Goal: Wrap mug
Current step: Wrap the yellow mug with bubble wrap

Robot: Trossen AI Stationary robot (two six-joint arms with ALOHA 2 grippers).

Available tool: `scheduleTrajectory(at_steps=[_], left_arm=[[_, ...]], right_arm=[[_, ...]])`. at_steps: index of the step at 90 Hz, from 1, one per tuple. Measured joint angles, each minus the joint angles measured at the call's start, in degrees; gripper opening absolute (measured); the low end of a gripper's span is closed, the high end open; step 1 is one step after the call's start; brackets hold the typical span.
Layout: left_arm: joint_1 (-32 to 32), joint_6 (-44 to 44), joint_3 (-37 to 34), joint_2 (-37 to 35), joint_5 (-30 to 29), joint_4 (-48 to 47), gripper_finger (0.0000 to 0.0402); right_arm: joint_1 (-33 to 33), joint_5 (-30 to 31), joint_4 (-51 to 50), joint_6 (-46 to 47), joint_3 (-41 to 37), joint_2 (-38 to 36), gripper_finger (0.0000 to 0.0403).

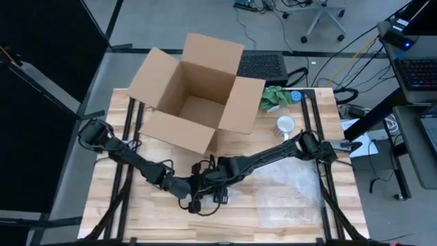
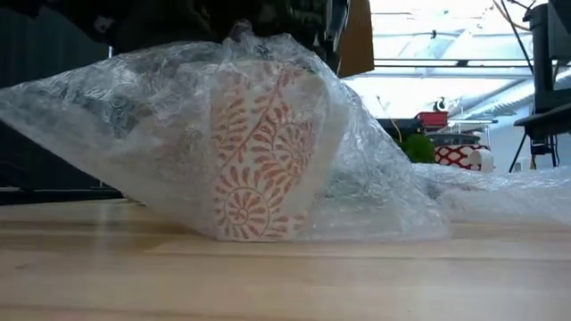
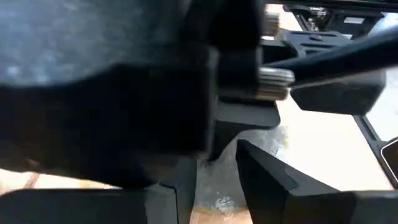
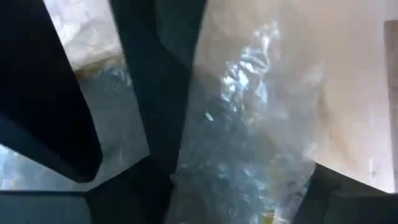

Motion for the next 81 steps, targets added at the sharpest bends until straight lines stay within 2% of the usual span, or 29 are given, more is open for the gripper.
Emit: scheduleTrajectory(at_steps=[11, 23, 35, 46, 57, 69, 81], left_arm=[[0.04, 0.02, 0.15, 0.03, 0.7, 0.18, 0.0105], [0.03, -0.01, -0.04, -0.05, 0.3, -0.8, 0.0105], [0.04, -0.11, -0.02, -0.03, 0.27, -0.79, 0.0105], [0.02, -0.11, -0.02, -0.03, 0.2, -0.9, 0.0105], [0.04, -0.15, -0.02, -0.03, 0.16, -0.85, 0.0105], [0.04, -0.2, 0.0, -0.03, 0.14, -0.87, 0.0105], [0.04, -0.38, 0.11, -0.03, 0.11, -0.92, 0.0105]], right_arm=[[0.02, -0.03, -1.62, 0.07, -0.68, -4.41, 0.0215], [1.08, 0.97, -3.77, -0.03, -0.64, -12.34, 0.0215], [3.9, 4.12, -3.86, -0.12, -0.62, -15.81, 0.0215], [7.71, 8.9, -0.87, -2.0, -0.66, -15.82, 0.0215], [10.8, 11.84, 6.48, -6.59, -0.56, -12.72, 0.0215], [11.03, 12.38, 11.38, -10.19, -0.6, -8.29, 0.0215], [10.16, 12.27, 8.77, -9.41, -0.45, -4.0, 0.0215]])
